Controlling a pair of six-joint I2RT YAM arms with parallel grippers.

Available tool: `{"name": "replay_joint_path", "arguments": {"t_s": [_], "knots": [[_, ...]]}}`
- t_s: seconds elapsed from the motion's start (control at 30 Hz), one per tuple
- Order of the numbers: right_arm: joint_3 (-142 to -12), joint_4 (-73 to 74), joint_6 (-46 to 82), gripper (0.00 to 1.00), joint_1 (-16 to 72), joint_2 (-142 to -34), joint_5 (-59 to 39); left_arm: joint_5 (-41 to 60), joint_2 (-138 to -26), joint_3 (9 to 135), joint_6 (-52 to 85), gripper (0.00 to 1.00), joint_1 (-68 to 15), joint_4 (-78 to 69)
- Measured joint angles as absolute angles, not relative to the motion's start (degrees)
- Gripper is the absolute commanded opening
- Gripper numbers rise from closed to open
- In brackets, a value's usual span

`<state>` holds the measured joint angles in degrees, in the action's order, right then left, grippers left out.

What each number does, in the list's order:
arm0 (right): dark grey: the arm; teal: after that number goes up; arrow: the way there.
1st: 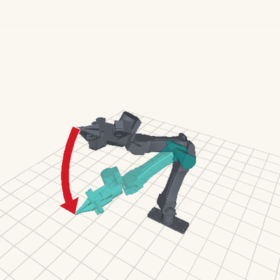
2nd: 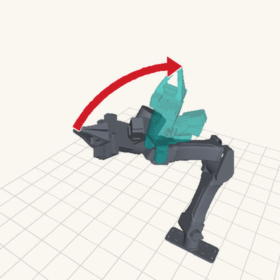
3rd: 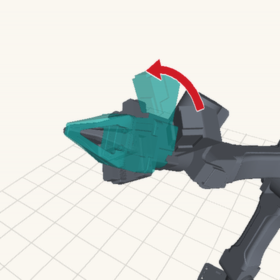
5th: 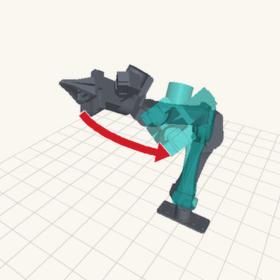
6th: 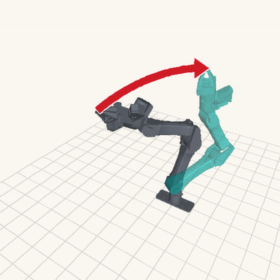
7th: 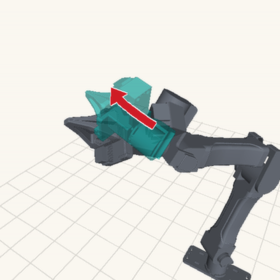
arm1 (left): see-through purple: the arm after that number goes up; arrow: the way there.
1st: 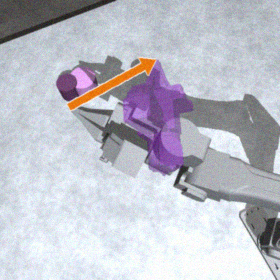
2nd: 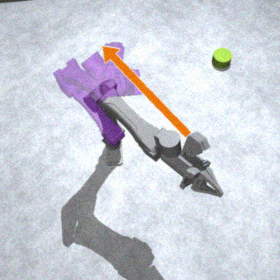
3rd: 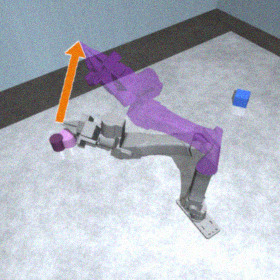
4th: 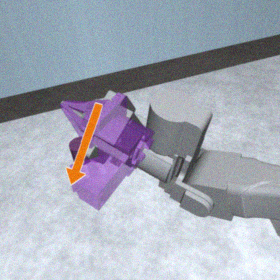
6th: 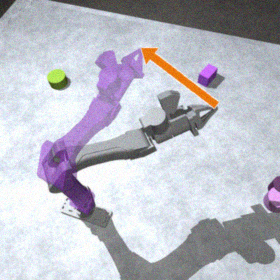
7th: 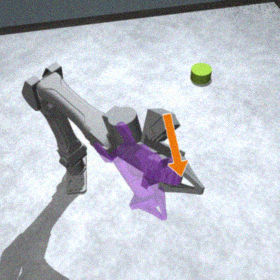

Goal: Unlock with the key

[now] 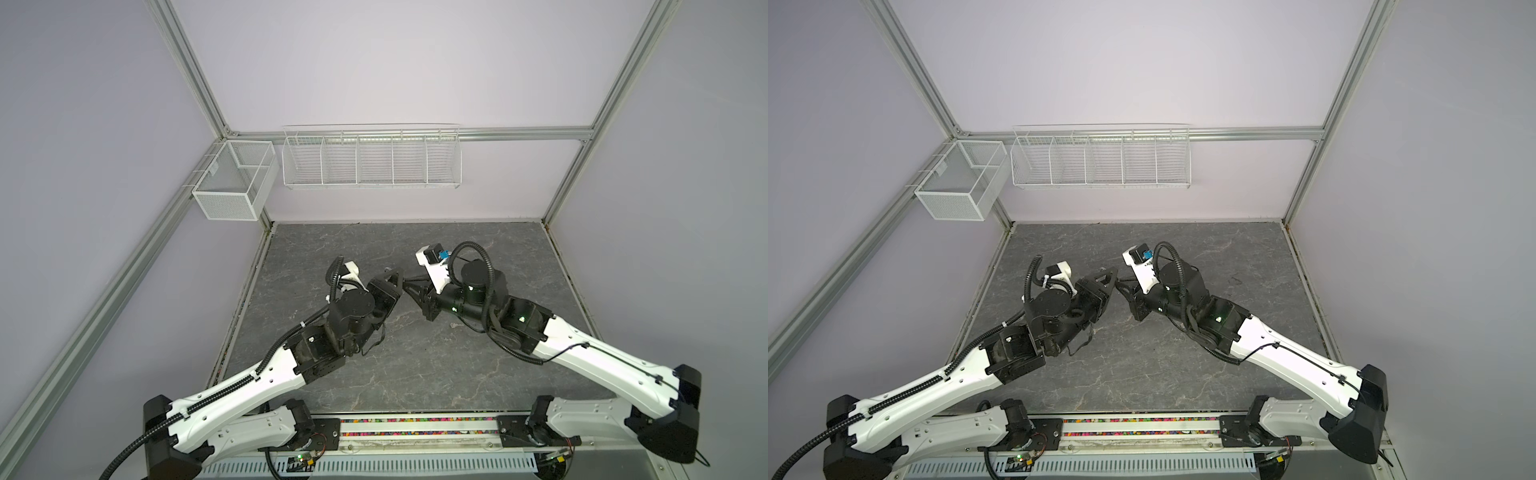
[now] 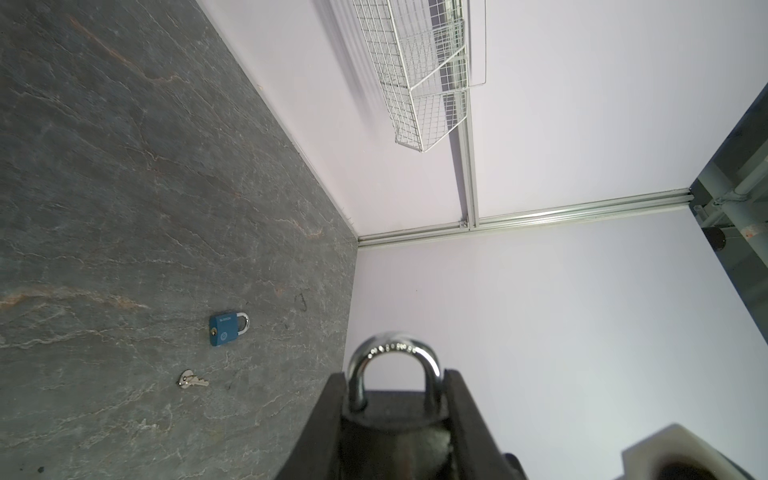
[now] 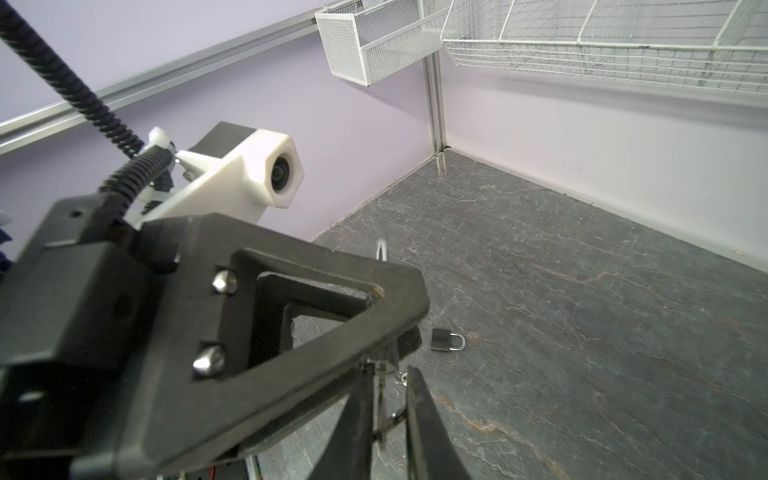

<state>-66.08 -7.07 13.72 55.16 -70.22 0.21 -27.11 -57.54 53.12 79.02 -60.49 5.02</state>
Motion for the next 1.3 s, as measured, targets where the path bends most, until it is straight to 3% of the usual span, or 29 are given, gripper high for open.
{"name": "replay_joint_path", "arguments": {"t_s": [0.13, 1.3], "knots": [[-66.6, -7.6, 14.3, 0.07, 55.2, -70.3, 0.1, -27.7, -57.5, 53.1, 77.9, 0.0, -60.5, 4.8], [-65.2, 0.8, 48.6, 0.06, 51.7, -69.9, -11.6, -23.1, -53.9, 44.0, 77.9, 0.0, -58.7, -14.0]]}}
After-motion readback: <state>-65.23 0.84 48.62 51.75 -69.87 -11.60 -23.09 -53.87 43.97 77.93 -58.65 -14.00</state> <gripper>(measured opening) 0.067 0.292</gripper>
